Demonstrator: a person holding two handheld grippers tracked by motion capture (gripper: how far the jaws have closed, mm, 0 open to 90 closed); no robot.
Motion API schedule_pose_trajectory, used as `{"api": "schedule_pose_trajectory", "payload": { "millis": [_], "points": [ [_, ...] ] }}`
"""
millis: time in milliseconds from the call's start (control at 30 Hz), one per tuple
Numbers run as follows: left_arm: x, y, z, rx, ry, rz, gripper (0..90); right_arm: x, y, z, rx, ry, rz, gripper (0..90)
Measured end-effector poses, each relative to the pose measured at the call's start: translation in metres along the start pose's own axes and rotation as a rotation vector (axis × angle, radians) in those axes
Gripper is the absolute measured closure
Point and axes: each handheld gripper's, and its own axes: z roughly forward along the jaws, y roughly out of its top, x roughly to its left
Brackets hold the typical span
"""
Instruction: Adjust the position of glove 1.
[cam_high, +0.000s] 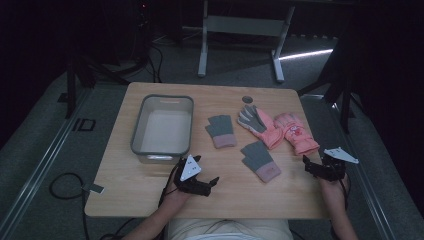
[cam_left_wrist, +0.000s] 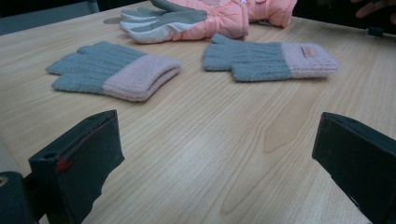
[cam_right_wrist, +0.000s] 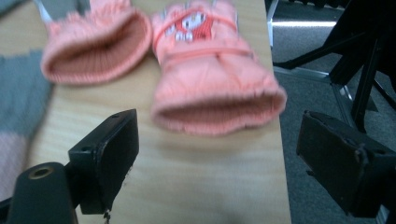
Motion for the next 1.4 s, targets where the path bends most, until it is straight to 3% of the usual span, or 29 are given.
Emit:
{"api": "schedule_pose_trajectory", "payload": {
  "millis": [133, 467, 633, 700, 767, 900, 1067, 1400],
  "points": [
    [0.0, 0.0, -0.001, -0.009, 0.001, -0.006, 1.1, 0.001, 0.014, -0.001, -0.026, 0.01, 0.018, 12.5],
    [0.0, 0.0, -0.001, -0.013, 0.0, -0.007, 1.1, 0.014, 0.051, -0.001, -0.065, 0.037, 0.003, 11.2],
    [0.001, 0.0, -0.001, -0.01, -0.004, -0.005, 1.1, 0.026, 0.078, -0.003, -0.102, 0.053, -0.016, 11.6],
    [0.0, 0.0, -0.001, -0.013, -0.004, -0.005, 1.1, 0.027, 0.082, -0.003, -0.098, 0.061, -0.009, 13.2],
    [0.0, 0.0, -0.001, -0.012, -0.004, -0.006, 1.1, 0.028, 0.094, 0.0, -0.077, 0.112, 0.033, 13.7],
    [0.0, -0.001, -0.001, -0.013, -0.006, -0.003, 1.1, 0.033, 0.104, 0.005, -0.065, 0.13, 0.048, 13.9],
    [0.001, 0.0, -0.001, -0.011, -0.01, -0.001, 1.1, 0.046, 0.117, 0.014, -0.052, 0.144, 0.045, 12.9],
    [0.0, 0.0, -0.001, -0.01, -0.01, 0.002, 1.1, 0.08, 0.131, 0.034, -0.025, 0.244, -0.009, 11.5]
  ]
}}
